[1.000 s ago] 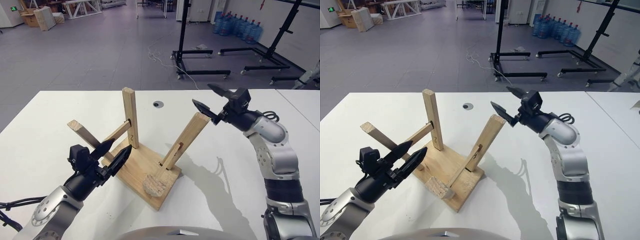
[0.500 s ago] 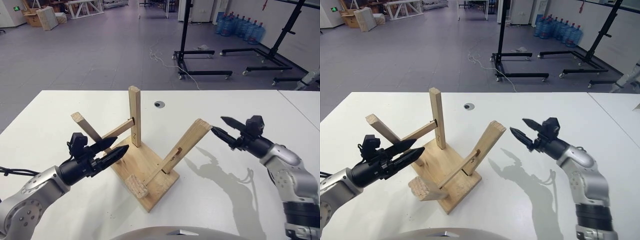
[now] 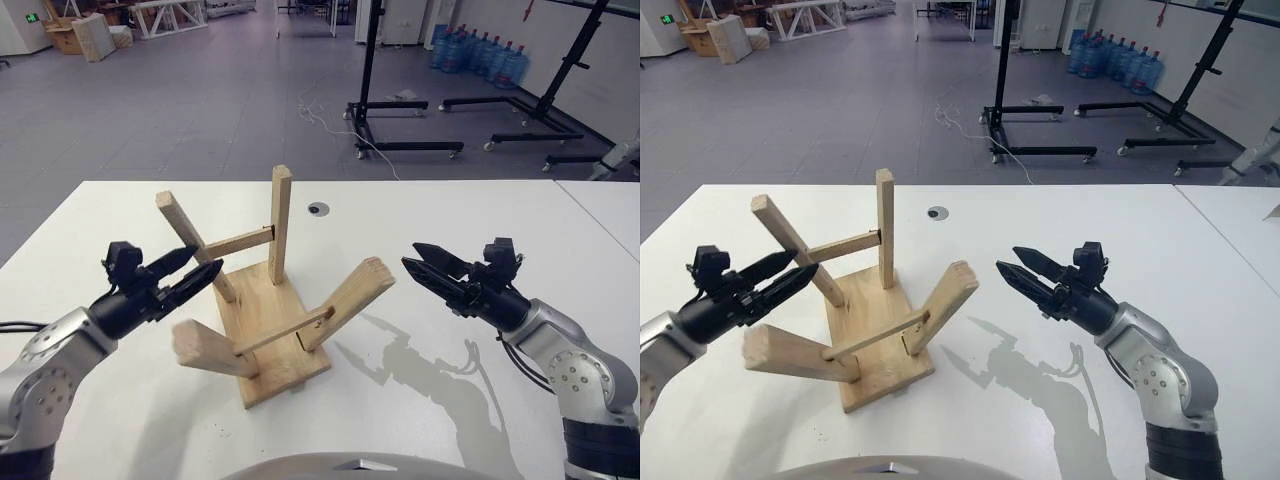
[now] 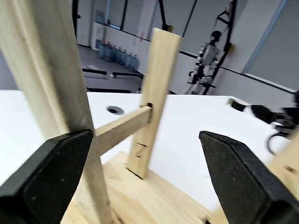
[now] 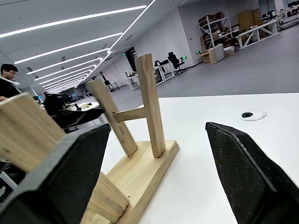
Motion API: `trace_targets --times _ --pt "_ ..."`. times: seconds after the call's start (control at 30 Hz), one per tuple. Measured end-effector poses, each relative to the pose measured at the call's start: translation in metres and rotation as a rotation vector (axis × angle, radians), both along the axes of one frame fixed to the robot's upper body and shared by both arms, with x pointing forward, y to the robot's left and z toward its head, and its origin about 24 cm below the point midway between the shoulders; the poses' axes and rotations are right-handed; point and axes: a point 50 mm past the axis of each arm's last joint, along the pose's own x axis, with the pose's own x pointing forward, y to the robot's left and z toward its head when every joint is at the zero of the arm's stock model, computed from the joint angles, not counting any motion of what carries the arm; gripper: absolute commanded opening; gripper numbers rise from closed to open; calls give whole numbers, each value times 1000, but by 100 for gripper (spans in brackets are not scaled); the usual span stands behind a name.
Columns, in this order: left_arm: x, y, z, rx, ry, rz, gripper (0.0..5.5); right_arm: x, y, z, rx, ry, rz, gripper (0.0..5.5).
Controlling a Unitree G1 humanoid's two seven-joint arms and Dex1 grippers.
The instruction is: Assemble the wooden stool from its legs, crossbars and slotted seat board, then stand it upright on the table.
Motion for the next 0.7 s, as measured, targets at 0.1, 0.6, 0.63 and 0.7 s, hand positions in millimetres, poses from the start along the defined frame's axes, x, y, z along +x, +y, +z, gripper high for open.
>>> trace_targets --times 0.1,0.6,0.63,0.7 --pt "3 -6 15 -32 -82 -4 415 7 -6 6 56 19 13 374" --pt "-44 -37 99 16 -420 -82 415 1 24 50 118 -76 321 374" --pt "-42 -43 96 33 -396 -119 415 2 25 52 110 -87 346 374" --pt "-29 -52 86 149 -318 -187 415 7 26 54 97 -93 376 374"
